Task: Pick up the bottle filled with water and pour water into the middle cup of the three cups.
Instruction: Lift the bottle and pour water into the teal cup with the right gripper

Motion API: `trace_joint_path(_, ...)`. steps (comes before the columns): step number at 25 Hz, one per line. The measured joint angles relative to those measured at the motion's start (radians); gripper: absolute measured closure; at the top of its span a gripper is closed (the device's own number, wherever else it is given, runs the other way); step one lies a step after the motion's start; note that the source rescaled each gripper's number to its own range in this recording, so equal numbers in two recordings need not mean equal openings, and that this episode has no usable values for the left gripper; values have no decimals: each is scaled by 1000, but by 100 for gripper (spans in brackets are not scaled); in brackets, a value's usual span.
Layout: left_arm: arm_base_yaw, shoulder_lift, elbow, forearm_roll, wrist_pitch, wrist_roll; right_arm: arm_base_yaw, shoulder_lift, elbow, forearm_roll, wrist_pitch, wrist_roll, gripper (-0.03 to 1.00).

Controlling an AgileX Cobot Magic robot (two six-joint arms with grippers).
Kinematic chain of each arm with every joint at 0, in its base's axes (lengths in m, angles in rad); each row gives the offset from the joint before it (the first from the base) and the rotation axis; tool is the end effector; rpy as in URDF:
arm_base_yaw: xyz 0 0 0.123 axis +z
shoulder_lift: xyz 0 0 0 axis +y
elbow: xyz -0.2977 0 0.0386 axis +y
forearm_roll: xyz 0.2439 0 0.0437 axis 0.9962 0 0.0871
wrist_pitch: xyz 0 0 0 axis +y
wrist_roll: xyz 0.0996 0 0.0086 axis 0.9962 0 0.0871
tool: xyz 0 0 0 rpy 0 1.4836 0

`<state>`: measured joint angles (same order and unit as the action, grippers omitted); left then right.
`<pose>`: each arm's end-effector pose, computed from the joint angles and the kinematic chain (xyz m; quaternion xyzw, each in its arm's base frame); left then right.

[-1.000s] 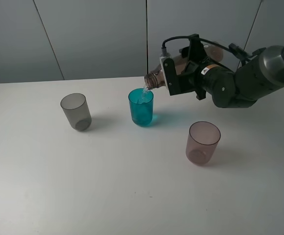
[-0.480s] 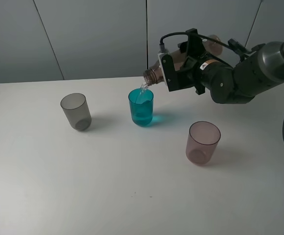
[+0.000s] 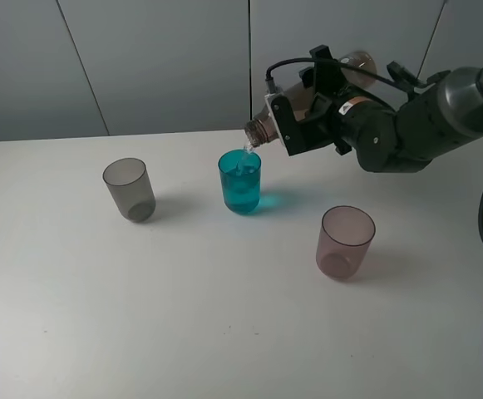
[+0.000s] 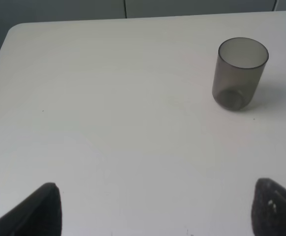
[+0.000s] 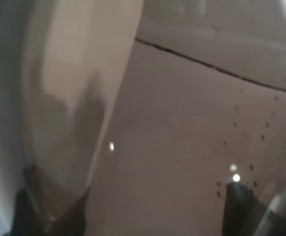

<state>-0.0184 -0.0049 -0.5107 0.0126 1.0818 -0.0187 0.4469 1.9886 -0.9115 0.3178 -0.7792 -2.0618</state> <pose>-0.0185 0.0015 0.2723 -0.0005 0.8546 -0.0033 0.5192 0.3746 0.1552 0.1624 -0.6806 0.3886 -0.4595 0.4179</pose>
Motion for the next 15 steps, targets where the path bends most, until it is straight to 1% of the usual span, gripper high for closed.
trace_joint_path(3, 0, 0, 0, 0, 0, 0, 0, 0, -1, -12, -4, -26, 97)
trace_joint_path(11, 0, 0, 0, 0, 0, 0, 0, 0, -1, -19, -6, -27, 97)
trace_joint_path(15, 0, 0, 0, 0, 0, 0, 0, 0, -1, -57, -8, -27, 97)
